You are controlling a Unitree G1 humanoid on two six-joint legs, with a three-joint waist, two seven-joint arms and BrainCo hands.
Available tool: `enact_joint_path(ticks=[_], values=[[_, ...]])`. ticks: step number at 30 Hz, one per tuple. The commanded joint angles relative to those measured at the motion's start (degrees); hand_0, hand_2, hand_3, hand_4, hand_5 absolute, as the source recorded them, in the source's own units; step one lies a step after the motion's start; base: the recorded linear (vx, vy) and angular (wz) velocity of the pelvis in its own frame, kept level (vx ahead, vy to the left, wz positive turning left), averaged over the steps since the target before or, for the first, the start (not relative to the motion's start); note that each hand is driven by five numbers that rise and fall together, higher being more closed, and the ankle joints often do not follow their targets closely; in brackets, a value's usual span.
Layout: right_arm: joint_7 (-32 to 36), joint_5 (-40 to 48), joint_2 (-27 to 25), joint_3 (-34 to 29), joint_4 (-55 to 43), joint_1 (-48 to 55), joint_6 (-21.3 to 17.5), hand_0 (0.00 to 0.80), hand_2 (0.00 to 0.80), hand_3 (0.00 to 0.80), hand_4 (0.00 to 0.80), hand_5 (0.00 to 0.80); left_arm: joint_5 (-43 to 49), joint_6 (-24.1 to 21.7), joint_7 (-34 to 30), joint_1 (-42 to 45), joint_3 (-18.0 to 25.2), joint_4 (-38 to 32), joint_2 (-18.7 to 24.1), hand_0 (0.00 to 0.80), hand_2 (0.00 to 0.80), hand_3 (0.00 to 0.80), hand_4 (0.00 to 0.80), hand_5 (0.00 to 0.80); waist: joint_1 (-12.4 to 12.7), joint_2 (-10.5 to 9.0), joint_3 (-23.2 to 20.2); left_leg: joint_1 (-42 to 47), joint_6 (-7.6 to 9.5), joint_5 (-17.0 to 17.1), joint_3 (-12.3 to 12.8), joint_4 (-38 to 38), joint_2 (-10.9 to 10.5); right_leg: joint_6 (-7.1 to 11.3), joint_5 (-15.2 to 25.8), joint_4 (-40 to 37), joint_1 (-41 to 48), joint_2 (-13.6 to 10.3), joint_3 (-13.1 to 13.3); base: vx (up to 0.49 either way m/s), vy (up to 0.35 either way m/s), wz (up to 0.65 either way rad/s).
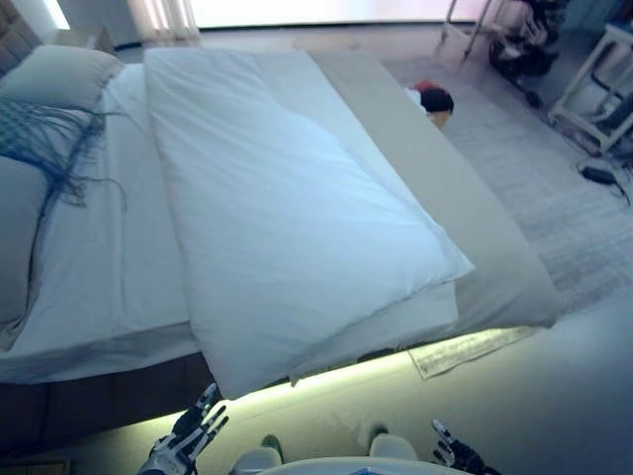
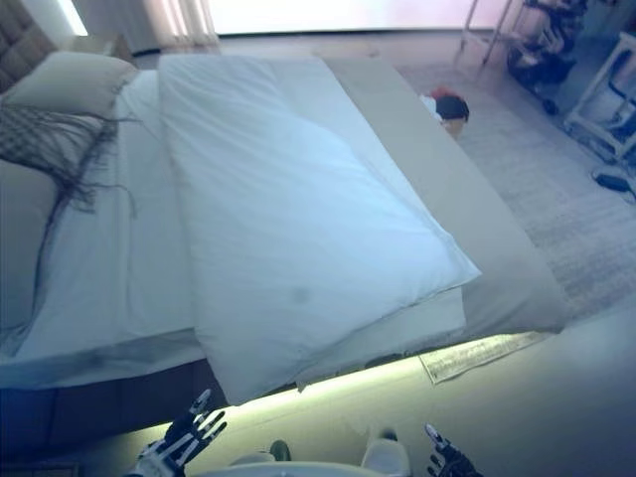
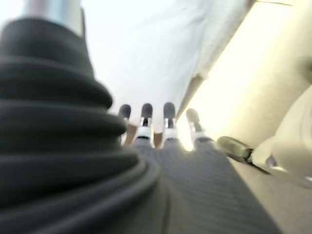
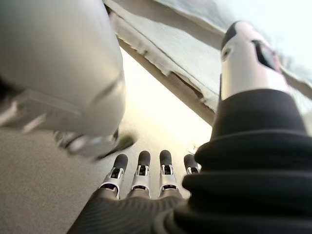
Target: Make the bed neatly
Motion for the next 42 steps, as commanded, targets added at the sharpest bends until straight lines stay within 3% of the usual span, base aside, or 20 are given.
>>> enact_joint_path(ticks=[1,7,9,10,11,13,14,18,25,35,42], values=[[-1.30,-0.52,-2.06,-0.99,-0.46,-4.79,0.63,0.000,0.000,0.000,0.000,0.000,2.57,-0.39,0.07,-2.47,0.68,-1.99,0.80,0.000,0.000,0.000,0.000,0.000,0.74,-0.54,4.12,-1.14,-1.91,-5.60,-1.07,9.14,1.82,-1.25,5.60,4.68,-0.76,0.34,0.34,0.293,-0.243,0.65],[-2.86,1.57,-1.89,-0.56,-1.51,-5.15,-2.16,0.000,0.000,0.000,0.000,0.000,2.68,0.58,-1.35,0.16,1.60,-0.08,-0.30,0.000,0.000,0.000,0.000,0.000,1.98,-1.07,2.19,1.52,-3.55,-5.10,-2.94,10.14,5.00,-1.93,1.22,9.44,3.41,1.24,-1.56,0.232,-0.190,0.41],[-3.41,2.64,-2.34,-0.18,-1.82,-6.15,-1.63,0.000,0.000,0.000,0.000,0.000,2.74,-0.01,-1.62,0.34,1.14,0.17,-0.91,0.000,0.000,0.000,0.000,0.000,2.30,-1.31,2.07,0.54,-4.61,-4.40,-3.68,16.04,5.84,-3.34,-0.27,10.41,4.10,1.95,-1.92,0.192,-0.111,0.05],[-3.83,3.08,-2.64,0.06,-2.38,-6.71,-1.18,0.000,0.000,0.000,0.000,0.000,2.49,-0.77,-1.84,0.66,0.91,-0.01,-1.62,0.000,0.000,0.000,0.000,0.000,3.07,-1.25,2.68,-2.57,-5.58,-1.65,-4.97,21.90,6.45,-4.44,-1.05,10.12,5.76,2.39,-2.22,0.166,-0.043,-0.03],[-4.04,3.39,-2.79,0.26,-2.72,-7.16,-0.95,0.000,0.000,0.000,0.000,0.000,2.30,-0.97,-2.21,1.00,0.65,-0.36,-2.04,0.000,0.000,0.000,0.000,0.000,3.64,-0.90,3.03,-4.17,-6.10,-0.56,-5.99,22.45,6.67,-4.71,-1.65,9.94,7.14,2.70,-2.41,0.171,0.060,0.05],[-4.08,6.09,-3.19,0.55,-3.14,-8.60,-0.02,0.000,0.000,0.000,0.000,0.000,3.38,-0.77,-3.29,1.42,-0.21,-0.70,-2.46,0.000,0.000,0.000,0.000,0.000,4.80,0.31,3.54,-4.14,-6.35,0.46,-5.40,12.74,7.26,-3.92,-2.50,9.69,9.18,2.51,-3.51,0.121,0.148,0.06],[-4.15,6.64,-3.39,0.43,-3.09,-8.97,0.04,0.000,0.000,0.000,0.000,0.000,3.90,-0.74,-3.45,1.32,-0.55,-0.61,-2.49,0.000,0.000,0.000,0.000,0.000,4.96,0.48,3.81,-4.13,-6.54,1.08,-5.22,12.17,7.49,-3.91,-2.62,9.66,9.43,2.31,-3.74,0.059,0.142,0.07],[-2.71,12.08,-3.73,-1.10,-3.93,-11.54,0.54,0.000,0.000,0.000,0.000,0.000,5.11,-1.29,-2.63,-0.12,-1.47,-0.39,-1.62,0.000,0.000,0.000,0.000,0.000,5.85,1.17,4.38,-3.73,-7.01,1.21,-5.86,10.25,7.05,-2.67,-2.64,10.93,9.06,-0.12,-5.70,0.068,0.112,0.01],[-0.66,17.72,-4.58,-1.53,-4.94,-15.78,0.76,0.000,0.000,0.000,0.000,0.000,1.24,-2.33,-3.73,-1.70,-4.14,-2.78,0.01,0.000,0.000,0.000,0.000,0.000,6.67,1.88,7.20,-8.12,-6.86,-0.87,-7.30,14.23,6.23,-1.01,-2.26,12.06,6.15,-2.57,-4.80,-0.012,0.058,0.13],[-7.38,16.48,-9.93,2.26,-3.70,-28.04,3.69,0.000,0.000,0.000,0.000,0.000,-6.86,-4.95,-6.57,-8.56,-8.71,-6.71,0.82,0.000,0.000,0.000,0.000,0.000,7.44,3.18,14.67,-21.40,-7.41,-2.70,-9.81,25.02,6.54,-1.95,-3.94,20.60,-4.52,-4.53,-3.90,-0.141,0.016,0.08],[-8.27,18.15,-15.31,4.47,-2.24,-34.41,9.25,0.000,0.000,0.000,0.000,0.000,-12.60,-7.17,-6.03,-11.58,-10.97,-12.88,2.15,0.000,0.000,0.000,0.000,0.000,8.23,4.06,18.98,-30.67,-6.73,-5.12,-10.88,31.71,6.13,-2.33,-6.69,31.11,-16.39,-5.73,-2.37,-0.128,0.009,0.03]])
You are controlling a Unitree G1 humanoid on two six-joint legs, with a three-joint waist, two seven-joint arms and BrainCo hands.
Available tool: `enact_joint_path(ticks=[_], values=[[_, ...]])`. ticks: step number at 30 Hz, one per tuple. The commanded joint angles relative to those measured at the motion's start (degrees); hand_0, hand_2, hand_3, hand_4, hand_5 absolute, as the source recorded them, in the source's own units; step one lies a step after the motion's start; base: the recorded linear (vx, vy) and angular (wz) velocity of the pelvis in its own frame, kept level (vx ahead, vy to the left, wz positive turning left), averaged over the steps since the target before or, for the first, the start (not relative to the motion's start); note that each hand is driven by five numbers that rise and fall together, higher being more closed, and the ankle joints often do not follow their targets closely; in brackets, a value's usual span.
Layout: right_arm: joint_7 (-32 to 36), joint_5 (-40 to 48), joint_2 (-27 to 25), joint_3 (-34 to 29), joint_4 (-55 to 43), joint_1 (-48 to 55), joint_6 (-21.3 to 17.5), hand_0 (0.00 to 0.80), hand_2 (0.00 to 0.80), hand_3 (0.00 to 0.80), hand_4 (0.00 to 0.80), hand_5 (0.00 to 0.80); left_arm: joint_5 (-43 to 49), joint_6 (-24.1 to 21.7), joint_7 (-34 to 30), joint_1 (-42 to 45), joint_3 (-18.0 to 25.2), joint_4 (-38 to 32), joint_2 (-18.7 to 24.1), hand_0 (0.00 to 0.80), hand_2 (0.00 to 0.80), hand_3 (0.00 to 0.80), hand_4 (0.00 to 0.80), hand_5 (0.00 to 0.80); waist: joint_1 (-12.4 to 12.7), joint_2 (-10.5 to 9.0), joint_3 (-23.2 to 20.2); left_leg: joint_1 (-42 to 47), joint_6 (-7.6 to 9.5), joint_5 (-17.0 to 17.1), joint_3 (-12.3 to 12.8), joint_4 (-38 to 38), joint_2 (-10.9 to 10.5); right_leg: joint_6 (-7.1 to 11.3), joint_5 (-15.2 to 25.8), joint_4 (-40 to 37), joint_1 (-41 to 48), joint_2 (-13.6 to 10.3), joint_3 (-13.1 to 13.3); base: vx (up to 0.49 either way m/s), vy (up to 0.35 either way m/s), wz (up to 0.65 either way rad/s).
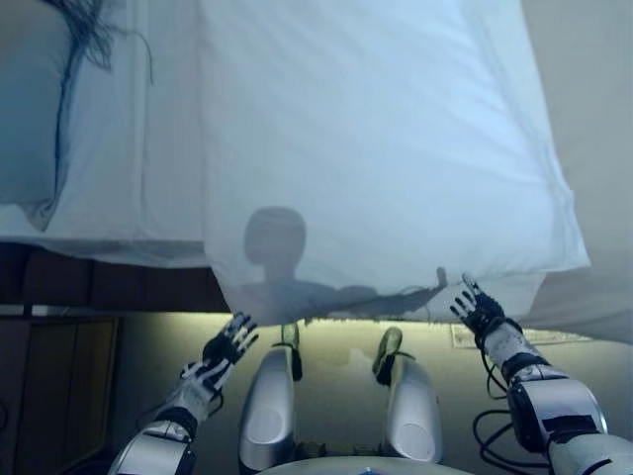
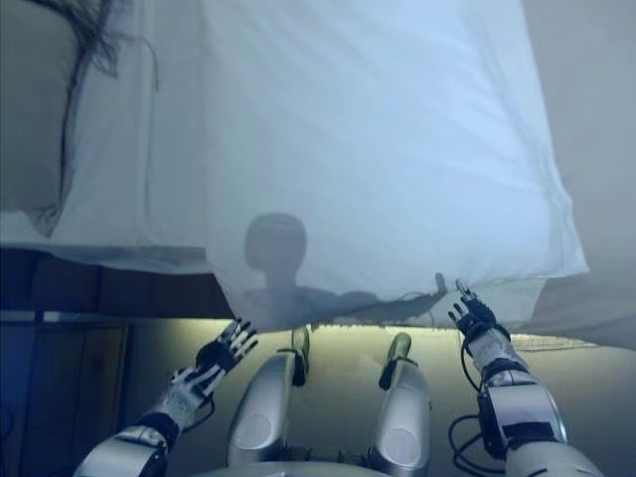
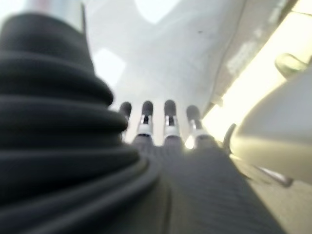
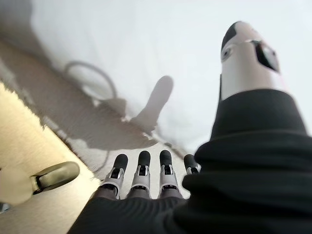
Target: Make the bed neatly
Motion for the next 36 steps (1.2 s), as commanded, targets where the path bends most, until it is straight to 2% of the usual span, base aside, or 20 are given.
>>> enact_joint_path(ticks=[1,6,17,22,25,26,36], values=[[-0.98,2.03,-4.14,1.02,1.11,-1.74,2.51,0.000,0.000,0.000,0.000,0.000,-4.47,-3.06,-0.47,-0.71,-2.06,-2.13,2.07,0.000,0.000,0.000,0.000,0.000,1.32,-0.10,0.01,-4.19,-1.73,-0.12,-1.94,3.36,2.24,3.61,2.44,1.58,-2.58,-4.10,2.43,-0.087,-0.008,0.01],[-4.19,3.20,-6.02,1.39,2.37,-3.96,4.56,0.000,0.000,0.000,0.000,0.000,-6.12,-3.16,0.35,-1.83,-2.35,-4.39,2.61,0.000,0.000,0.000,0.000,0.000,1.56,0.73,1.36,-8.77,-1.45,-0.55,-2.50,4.92,1.98,3.41,1.50,5.29,-8.62,-4.26,3.31,-0.095,-0.028,0.05],[0.45,7.82,-9.16,2.24,-0.42,-9.49,0.41,0.000,0.000,0.000,0.000,0.000,-9.46,-3.89,2.14,-1.37,-4.10,-10.64,3.22,0.000,0.000,0.000,0.000,0.000,1.72,2.61,3.23,-13.77,-1.21,-0.07,-2.91,5.48,1.23,2.89,1.80,7.08,-14.54,-3.62,3.61,-0.054,0.005,0.01],[2.95,7.46,-11.24,2.49,-1.27,-13.30,-0.30,0.000,0.000,0.000,0.000,0.000,-11.21,-5.11,3.49,-0.51,-5.37,-13.43,2.80,0.000,0.000,0.000,0.000,0.000,2.10,3.36,3.23,-15.91,-0.99,-0.22,-2.87,6.40,0.88,2.51,1.66,8.36,-16.86,-3.72,3.21,-0.038,0.022,0.01],[4.37,6.95,-12.58,3.16,-1.55,-15.63,-0.62,0.000,0.000,0.000,0.000,0.000,-11.82,-5.52,3.85,0.10,-5.39,-13.93,2.51,0.000,0.000,0.000,0.000,0.000,2.41,3.67,3.23,-17.11,-0.87,-0.21,-2.90,7.02,0.79,2.21,1.36,9.49,-18.13,-3.85,2.97,0.009,0.006,0.00],[4.75,6.92,-13.04,3.50,-1.65,-16.49,-0.77,0.000,0.000,0.000,0.000,0.000,-11.91,-5.57,3.96,0.37,-5.38,-13.98,2.46,0.000,0.000,0.000,0.000,0.000,2.58,3.82,3.20,-16.75,-1.15,-1.68,-3.05,7.59,0.84,2.71,-0.17,10.45,-17.88,-3.76,3.19,0.062,0.003,0.00],[8.84,5.49,-18.48,6.15,-4.18,-25.95,-2.06,0.000,0.000,0.000,0.000,0.000,-12.05,-6.89,0.88,6.33,-4.28,-13.87,1.94,0.000,0.000,0.000,0.000,0.000,3.81,5.11,3.20,-18.46,-0.91,-1.20,-3.15,8.61,0.67,1.70,-1.53,13.62,-20.03,-4.09,2.95,0.005,0.016,0.01]])
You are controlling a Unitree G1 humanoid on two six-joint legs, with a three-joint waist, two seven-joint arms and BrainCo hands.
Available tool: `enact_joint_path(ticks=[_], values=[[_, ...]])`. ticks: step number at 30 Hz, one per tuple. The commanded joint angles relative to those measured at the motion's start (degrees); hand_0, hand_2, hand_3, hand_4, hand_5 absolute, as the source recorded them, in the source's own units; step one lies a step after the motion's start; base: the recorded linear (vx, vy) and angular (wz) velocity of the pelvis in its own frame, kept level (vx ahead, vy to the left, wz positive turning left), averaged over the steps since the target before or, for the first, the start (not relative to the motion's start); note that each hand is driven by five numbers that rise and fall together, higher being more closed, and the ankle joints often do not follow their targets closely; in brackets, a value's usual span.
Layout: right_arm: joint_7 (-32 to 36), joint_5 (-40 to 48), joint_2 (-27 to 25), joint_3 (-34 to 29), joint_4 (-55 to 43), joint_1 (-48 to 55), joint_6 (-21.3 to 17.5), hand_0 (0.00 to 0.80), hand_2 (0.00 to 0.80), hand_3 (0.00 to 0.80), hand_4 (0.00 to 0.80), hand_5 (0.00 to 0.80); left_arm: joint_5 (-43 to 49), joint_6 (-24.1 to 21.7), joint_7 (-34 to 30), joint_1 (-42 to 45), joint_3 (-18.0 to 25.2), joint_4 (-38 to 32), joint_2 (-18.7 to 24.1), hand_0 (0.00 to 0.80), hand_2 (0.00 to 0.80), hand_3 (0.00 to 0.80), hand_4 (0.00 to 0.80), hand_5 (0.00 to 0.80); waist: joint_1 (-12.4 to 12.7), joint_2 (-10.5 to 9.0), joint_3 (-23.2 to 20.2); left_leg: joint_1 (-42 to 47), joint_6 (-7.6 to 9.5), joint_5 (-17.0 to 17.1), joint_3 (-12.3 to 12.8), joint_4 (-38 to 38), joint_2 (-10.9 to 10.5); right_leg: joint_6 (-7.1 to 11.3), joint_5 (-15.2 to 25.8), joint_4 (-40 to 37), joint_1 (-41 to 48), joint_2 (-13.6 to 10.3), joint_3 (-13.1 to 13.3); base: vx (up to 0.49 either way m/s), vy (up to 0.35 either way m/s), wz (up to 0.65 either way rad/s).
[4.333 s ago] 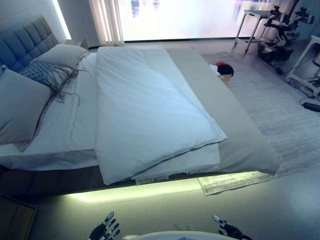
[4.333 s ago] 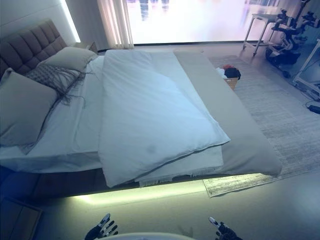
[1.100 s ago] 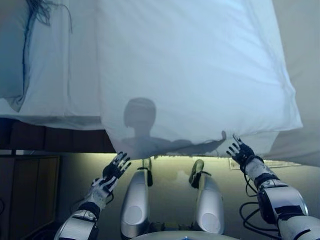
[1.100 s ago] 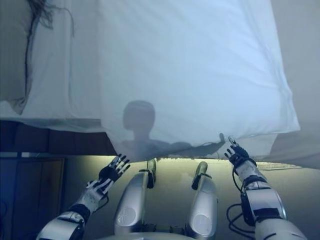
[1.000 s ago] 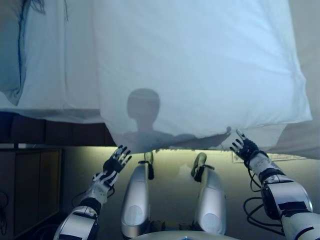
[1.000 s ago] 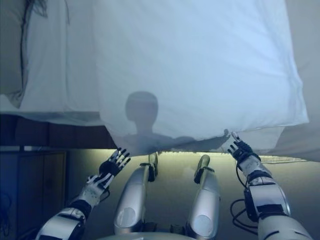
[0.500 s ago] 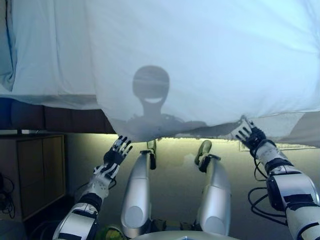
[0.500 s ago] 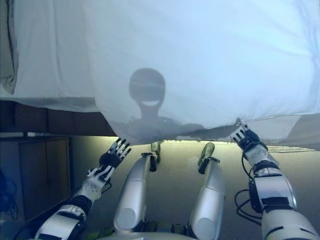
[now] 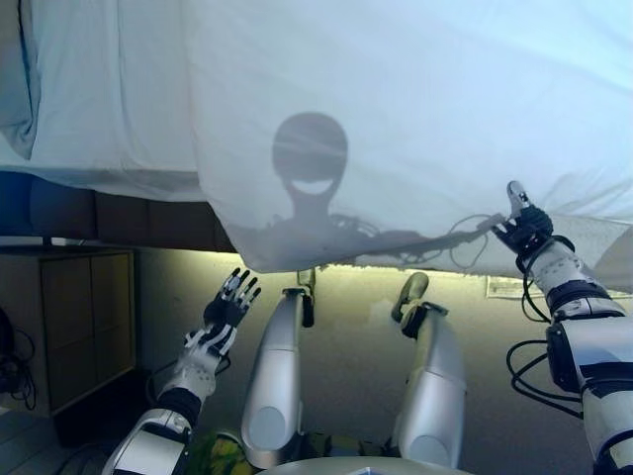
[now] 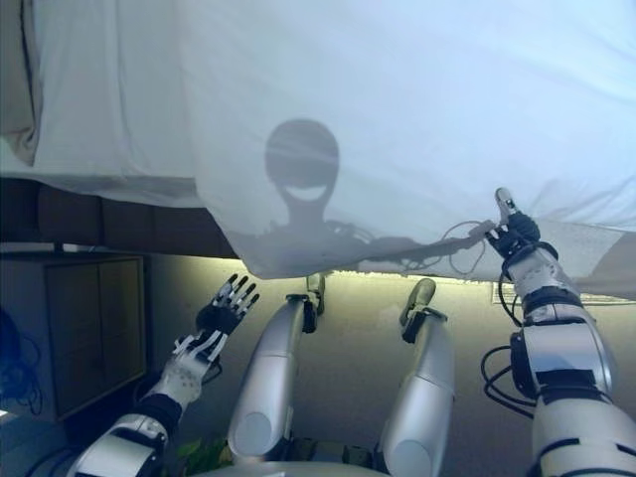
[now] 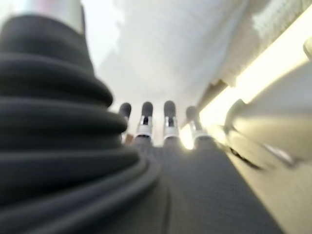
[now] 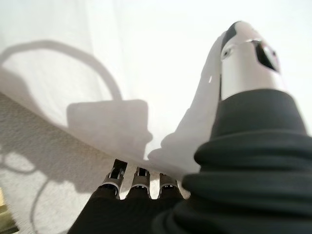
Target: Make the bed neatly
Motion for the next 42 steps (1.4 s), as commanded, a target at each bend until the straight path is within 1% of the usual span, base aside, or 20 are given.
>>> enact_joint_path(ticks=[1,3,4,5,6,7,10,15,19,20,24,31,37,39,42], values=[[4.46,-1.21,-6.52,2.24,-4.24,-8.70,-4.75,0.000,0.000,0.000,0.000,0.000,-1.76,-2.08,-2.89,4.24,0.93,-0.88,0.43,0.000,0.000,0.000,0.000,0.000,0.78,2.12,0.00,1.28,-1.08,-0.83,-1.72,-1.48,1.24,3.47,0.49,1.34,0.53,-1.87,1.26,0.001,0.043,0.02],[4.72,-1.98,-6.84,2.84,-4.49,-9.30,-5.03,0.000,0.000,0.000,0.000,0.000,-1.36,-1.82,-3.53,4.82,1.20,-0.57,0.50,0.000,0.000,0.000,0.000,0.000,0.85,2.05,0.00,1.50,-1.12,-0.63,-1.67,-1.60,1.28,3.34,0.59,1.21,0.73,-1.75,1.27,0.001,0.038,0.00],[4.36,-3.43,-6.95,3.25,-4.78,-9.43,-4.98,0.154,0.154,0.154,0.154,0.154,-1.03,-1.36,-3.82,5.16,1.56,-0.54,0.60,0.000,0.000,0.000,0.000,0.000,0.81,1.96,0.00,1.94,-1.16,-0.48,-1.53,-1.78,1.34,3.32,0.70,0.97,1.16,-1.60,1.30,0.016,0.044,-0.02],[3.98,-5.21,-6.85,3.52,-5.03,-9.04,-4.91,0.395,0.395,0.395,0.395,0.395,-1.00,-1.08,-4.12,5.41,1.76,-0.43,0.70,0.000,0.000,0.000,0.000,0.000,0.71,1.84,0.00,2.59,-1.17,-0.41,-1.40,-2.00,1.43,3.29,0.81,0.62,1.78,-1.48,1.24,0.024,0.062,-0.02],[3.80,-6.70,-6.83,3.84,-5.07,-8.72,-4.62,0.787,0.787,0.787,0.787,0.787,-0.90,-0.83,-4.40,5.55,1.87,-0.39,0.76,0.000,0.000,0.000,0.000,0.000,0.62,1.71,0.00,3.29,-1.15,-0.36,-1.25,-2.25,1.50,3.26,0.91,0.17,2.45,-1.37,1.22,0.030,0.060,-0.02],[3.70,-7.77,-6.90,4.04,-4.97,-8.31,-4.12,0.800,0.800,0.800,0.800,0.800,-0.74,-0.65,-4.81,5.60,1.96,-0.25,0.78,0.000,0.000,0.000,0.000,0.000,0.52,1.53,-0.01,4.12,-1.13,-0.24,-1.10,-2.65,1.60,3.28,1.06,-0.48,3.32,-1.26,1.16,0.026,0.058,-0.03],[2.83,-9.19,-6.92,4.15,-3.98,-6.95,-2.25,0.800,0.800,0.800,0.800,0.800,-1.12,-0.54,-5.59,5.45,1.53,-0.03,1.12,0.000,0.000,0.000,0.000,0.000,0.32,1.12,-0.01,6.51,-1.01,-0.02,-0.66,-3.55,1.98,3.32,1.49,-2.11,5.93,-1.12,0.86,0.025,0.049,-0.07],[2.87,-10.28,-6.22,3.06,-2.10,-4.20,-0.45,0.800,0.800,0.800,0.800,0.800,-0.35,-0.34,-5.55,4.89,0.76,0.32,1.59,0.000,0.000,0.000,0.000,0.000,0.23,0.23,-0.24,10.77,-0.96,0.00,-0.36,-4.79,2.48,3.71,2.31,-4.84,10.63,-1.24,0.07,0.030,0.018,-0.07],[3.67,-10.90,-5.38,2.58,-1.72,-2.39,0.22,0.800,0.800,0.800,0.800,0.800,0.00,-0.07,-4.94,4.35,0.72,0.76,1.78,0.000,0.000,0.000,0.000,0.000,0.16,-0.60,-1.14,14.27,-1.21,0.38,0.26,-6.54,2.87,4.22,3.11,-7.77,14.52,-1.19,-0.58,0.030,0.021,-0.07],[3.85,-11.38,-5.21,2.40,-1.83,-1.96,0.31,0.800,0.800,0.800,0.800,0.800,0.01,0.02,-4.73,4.19,0.75,0.69,1.80,0.000,0.000,0.000,0.000,0.000,0.06,-0.91,-1.36,14.55,-0.89,1.98,0.74,-7.37,2.86,3.74,4.78,-9.20,15.01,-1.29,-1.03,-0.027,0.031,-0.06],[4.59,-13.14,-4.15,2.43,-2.13,-0.03,0.11,0.800,0.800,0.800,0.800,0.800,0.52,0.26,-4.38,3.97,1.27,1.31,2.04,0.000,0.000,0.000,0.000,0.000,0.05,-1.95,-2.55,18.03,-1.20,2.34,1.47,-9.35,3.06,4.23,5.67,-12.54,18.88,-0.97,-1.50,0.030,0.017,-0.02],[5.80,-12.84,-2.16,2.65,-3.15,3.17,1.24,0.800,0.800,0.800,0.800,0.800,2.06,1.36,-5.35,3.20,2.83,0.22,3.96,0.000,0.000,0.000,0.000,0.000,-0.14,-3.70,-5.24,25.81,-2.12,3.79,2.92,-14.98,3.98,4.94,7.55,-20.72,27.78,0.57,-2.31,0.089,-0.003,-0.06],[5.81,-12.46,0.01,3.08,-4.44,5.49,1.40,0.800,0.800,0.800,0.800,0.800,4.62,6.55,-8.93,0.72,1.52,-2.74,5.88,0.000,0.000,0.000,0.000,0.000,-0.78,-4.58,-8.98,33.28,-2.74,6.22,4.46,-22.92,4.28,5.74,9.66,-29.01,35.75,2.05,-2.67,0.130,-0.005,-0.07],[5.73,-12.48,0.37,3.64,-4.61,5.68,1.69,0.800,0.800,0.800,0.800,0.800,6.31,7.61,-10.51,-0.32,0.50,-2.73,6.30,0.000,0.000,0.000,0.000,0.000,-1.10,-4.74,-10.13,35.33,-2.86,7.04,5.01,-25.47,4.37,6.00,10.26,-31.19,37.74,2.47,-2.77,0.125,0.003,0.00],[5.90,-12.48,0.48,4.32,-4.93,5.48,2.35,0.800,0.800,0.800,0.800,0.800,9.83,10.87,-13.23,-2.82,-1.37,-3.18,7.36,0.000,0.000,0.000,0.000,0.000,-1.49,-4.93,-11.66,37.94,-3.11,8.20,5.51,-29.11,4.37,6.43,10.95,-33.80,40.16,2.97,-3.00,0.098,-0.004,-0.01]])
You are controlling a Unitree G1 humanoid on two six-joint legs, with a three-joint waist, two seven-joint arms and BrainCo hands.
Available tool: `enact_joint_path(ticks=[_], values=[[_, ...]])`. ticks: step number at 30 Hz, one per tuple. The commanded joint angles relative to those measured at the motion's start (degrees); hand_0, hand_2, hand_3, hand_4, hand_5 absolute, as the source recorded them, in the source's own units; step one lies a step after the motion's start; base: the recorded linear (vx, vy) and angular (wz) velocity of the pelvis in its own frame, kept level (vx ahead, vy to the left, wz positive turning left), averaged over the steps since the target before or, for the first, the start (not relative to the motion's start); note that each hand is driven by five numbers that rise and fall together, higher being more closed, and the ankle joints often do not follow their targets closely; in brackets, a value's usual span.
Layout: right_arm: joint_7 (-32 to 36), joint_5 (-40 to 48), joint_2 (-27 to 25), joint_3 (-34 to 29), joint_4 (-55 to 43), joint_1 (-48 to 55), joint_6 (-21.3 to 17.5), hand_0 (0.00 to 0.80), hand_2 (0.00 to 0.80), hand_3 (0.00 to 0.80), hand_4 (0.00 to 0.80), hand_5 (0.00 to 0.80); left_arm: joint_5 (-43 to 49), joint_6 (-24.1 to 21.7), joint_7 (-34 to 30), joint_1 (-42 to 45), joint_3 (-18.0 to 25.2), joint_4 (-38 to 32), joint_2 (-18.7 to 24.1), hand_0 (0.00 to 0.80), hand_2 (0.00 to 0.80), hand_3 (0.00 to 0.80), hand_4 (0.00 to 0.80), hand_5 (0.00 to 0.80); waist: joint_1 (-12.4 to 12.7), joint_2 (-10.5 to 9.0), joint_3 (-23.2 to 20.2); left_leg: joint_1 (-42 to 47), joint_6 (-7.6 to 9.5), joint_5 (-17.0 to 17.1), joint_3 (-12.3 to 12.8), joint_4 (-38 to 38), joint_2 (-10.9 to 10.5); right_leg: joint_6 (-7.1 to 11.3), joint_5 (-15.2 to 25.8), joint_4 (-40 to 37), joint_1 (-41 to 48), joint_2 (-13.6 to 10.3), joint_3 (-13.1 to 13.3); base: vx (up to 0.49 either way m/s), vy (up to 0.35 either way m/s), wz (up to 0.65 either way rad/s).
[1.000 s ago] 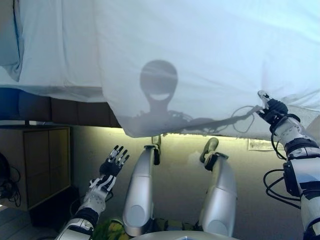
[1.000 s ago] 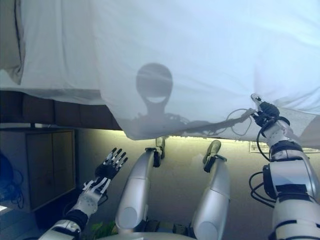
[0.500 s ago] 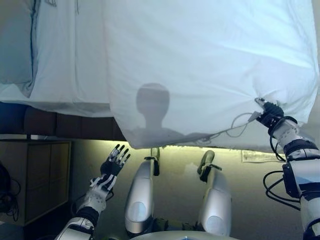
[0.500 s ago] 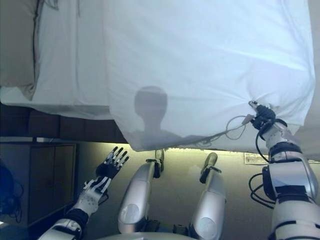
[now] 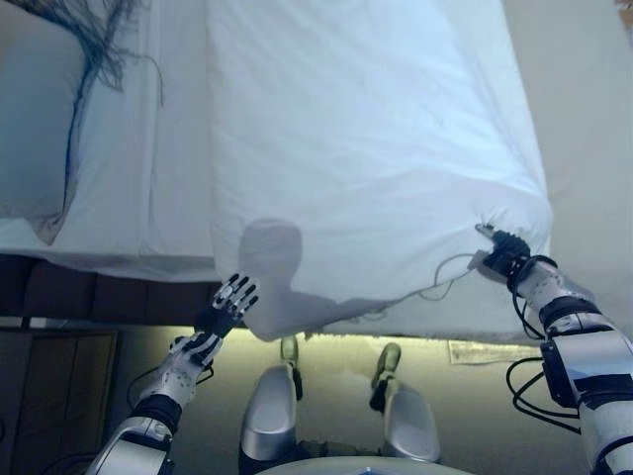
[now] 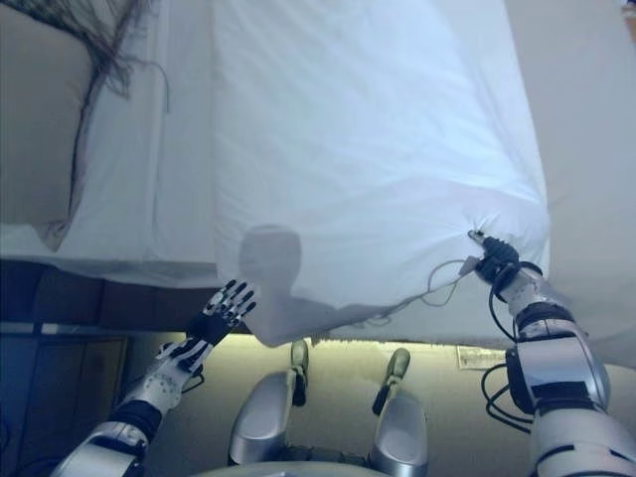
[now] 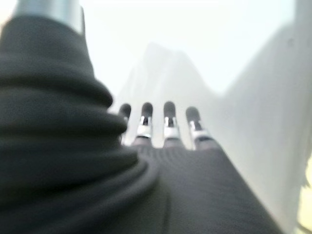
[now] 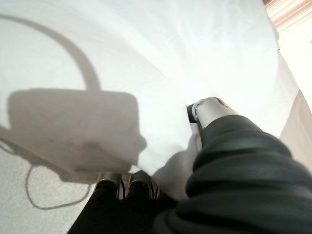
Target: Make the bed neatly
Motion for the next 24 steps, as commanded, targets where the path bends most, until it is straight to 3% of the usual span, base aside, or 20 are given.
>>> enact_joint_path(ticks=[1,6,9,12,18,24], values=[[0.73,1.06,-2.08,2.61,-3.56,-1.87,-2.61,0.800,0.800,0.800,0.800,0.800,4.34,3.13,-4.41,-2.58,-3.94,-1.13,2.27,0.000,0.000,0.000,0.000,0.000,-1.23,-0.90,-4.90,0.88,-2.72,4.43,0.47,-3.85,4.02,2.90,0.07,0.60,0.60,-2.57,0.40,0.051,-0.010,-0.01],[0.00,1.55,-1.11,4.41,-3.96,-2.71,-2.38,0.800,0.800,0.800,0.800,0.800,5.40,12.62,-7.81,-8.16,-7.27,1.28,3.31,0.000,0.000,0.000,0.000,0.000,-2.44,-1.25,-6.57,2.92,-3.14,5.24,1.11,-5.86,4.70,2.99,-0.17,-0.55,2.64,-1.91,0.24,0.072,-0.024,-0.03],[-0.77,3.86,-0.08,5.00,-4.21,-2.74,-1.88,0.800,0.800,0.800,0.800,0.800,7.37,20.47,-10.78,-10.07,-8.68,4.32,2.22,0.000,0.000,0.000,0.000,0.000,-3.08,-1.53,-7.72,4.35,-3.24,5.77,1.33,-7.70,5.18,2.91,-0.27,-1.43,3.76,-1.35,0.33,0.104,-0.045,-0.07],[-0.40,6.06,1.37,4.92,-4.96,-2.54,-2.03,0.800,0.800,0.800,0.800,0.800,8.15,25.44,-14.43,-10.36,-8.88,8.20,0.15,0.000,0.000,0.000,0.000,0.000,-3.64,-1.91,-8.50,5.48,-3.34,6.36,1.66,-9.36,5.49,2.74,-0.29,-2.39,4.65,-0.67,0.55,0.099,-0.052,-0.07],[-0.91,6.12,5.17,5.61,-6.44,-2.92,-4.21,0.800,0.800,0.800,0.800,0.800,6.24,29.93,-16.14,-10.67,-6.14,14.41,-6.06,0.000,0.000,0.000,0.000,0.000,-3.98,-3.75,-8.74,5.81,-3.48,7.02,1.82,-11.38,6.13,2.51,-0.02,-3.91,4.95,0.85,1.23,0.059,-0.092,-0.06],[-3.41,9.33,8.11,5.94,-10.12,-2.84,-4.39,0.800,0.800,0.800,0.800,0.800,1.51,33.92,-12.29,-10.64,-0.14,16.69,-10.94,0.000,0.000,0.000,0.000,0.000,-3.55,-8.48,-7.68,4.93,-3.81,6.66,2.00,-11.22,8.07,2.25,0.22,-4.71,4.90,3.10,1.19,0.008,-0.223,-0.11]])
